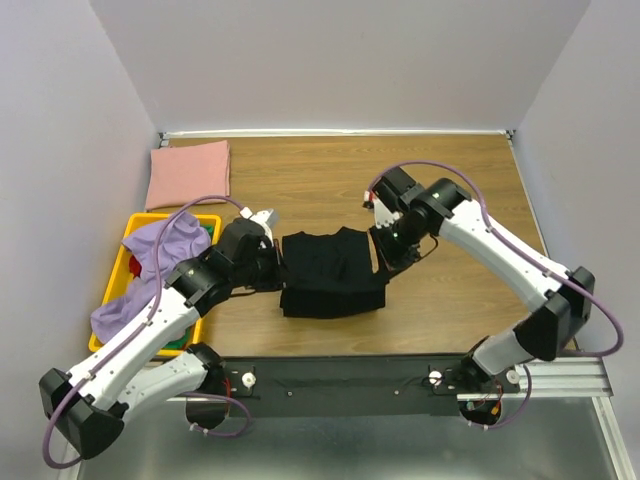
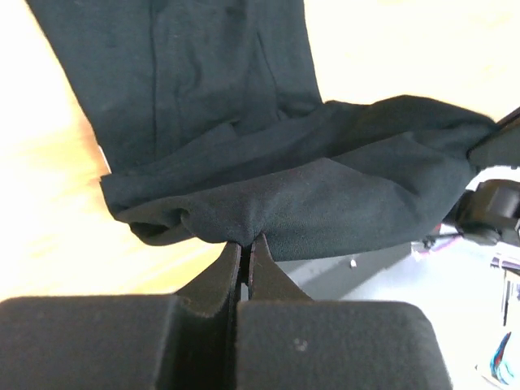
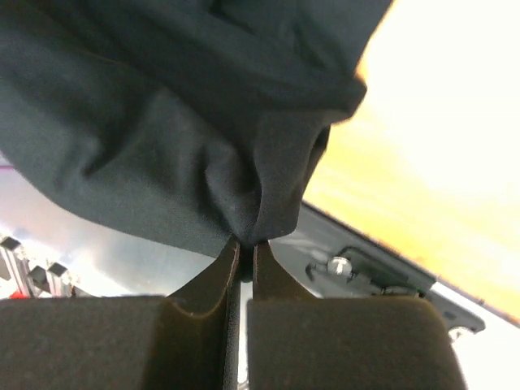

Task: Fold and stack the t-shirts
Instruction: Fold the tshirt

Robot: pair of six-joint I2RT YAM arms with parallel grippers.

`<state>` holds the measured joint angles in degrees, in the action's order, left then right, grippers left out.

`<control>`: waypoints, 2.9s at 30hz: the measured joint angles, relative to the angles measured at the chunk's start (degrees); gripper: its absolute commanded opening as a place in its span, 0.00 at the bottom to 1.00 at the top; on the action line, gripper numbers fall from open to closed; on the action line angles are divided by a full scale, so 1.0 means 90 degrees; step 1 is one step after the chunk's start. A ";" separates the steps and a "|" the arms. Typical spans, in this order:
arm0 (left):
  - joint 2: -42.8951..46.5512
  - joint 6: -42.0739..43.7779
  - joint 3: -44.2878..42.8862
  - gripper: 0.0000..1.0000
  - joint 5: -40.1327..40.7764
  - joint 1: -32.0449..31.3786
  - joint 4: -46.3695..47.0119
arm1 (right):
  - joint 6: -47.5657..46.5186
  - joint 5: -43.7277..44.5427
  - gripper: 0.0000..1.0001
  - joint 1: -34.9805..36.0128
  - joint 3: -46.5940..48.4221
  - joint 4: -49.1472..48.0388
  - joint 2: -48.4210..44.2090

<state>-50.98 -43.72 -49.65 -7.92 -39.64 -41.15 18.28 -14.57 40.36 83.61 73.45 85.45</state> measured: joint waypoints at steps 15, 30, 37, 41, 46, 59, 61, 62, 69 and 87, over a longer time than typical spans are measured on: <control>-0.2667 0.1486 -0.0403 0.00 -0.1151 0.2198 0.1770 | -0.0857 -0.0663 0.01 -0.1586 0.1591 -0.0763 0.2480; -0.5389 0.2004 -0.1642 0.00 -0.1054 0.2531 0.2873 | -0.1241 -0.0894 0.04 -0.2118 0.2470 -0.1693 0.4663; -0.5812 0.2001 -0.1746 0.00 -0.0903 0.2569 0.3075 | -0.1258 -0.0889 0.26 -0.2166 0.2475 -0.1977 0.4784; -0.5812 0.1996 -0.1744 0.00 -0.0767 0.2584 0.3213 | -0.1188 -0.0823 0.36 -0.2181 0.2475 -0.2142 0.4779; -0.5576 0.1948 -0.1591 0.00 -0.0641 0.2608 0.3305 | -0.1093 -0.0818 0.07 -0.2200 0.2448 -0.2368 0.4636; -0.4218 0.1319 -0.0236 0.00 -0.0413 0.2732 0.4403 | -0.0843 -0.1197 0.16 -0.2200 0.2222 -0.3118 0.3934; -0.4318 0.1139 0.0036 0.00 -0.0423 0.2781 0.4653 | -0.0775 -0.1246 0.16 -0.2200 0.2047 -0.3337 0.3951; -0.4386 0.1069 0.0112 0.00 -0.0427 0.2795 0.4748 | -0.0741 -0.1253 0.16 -0.2200 0.1984 -0.3434 0.3971; -0.4813 0.0770 0.0291 0.00 -0.0454 0.2868 0.5328 | -0.0629 -0.1222 0.21 -0.2200 0.1804 -0.3963 0.4136; -0.2436 0.1219 0.0702 0.33 -0.0357 0.2800 0.5365 | -0.0151 -0.1324 0.55 -0.2208 -0.0240 -0.5600 0.1914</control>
<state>-72.90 -32.75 -43.33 -11.14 -14.44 7.14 16.93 -26.48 20.49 81.45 23.05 102.67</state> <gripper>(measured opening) 0.466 0.562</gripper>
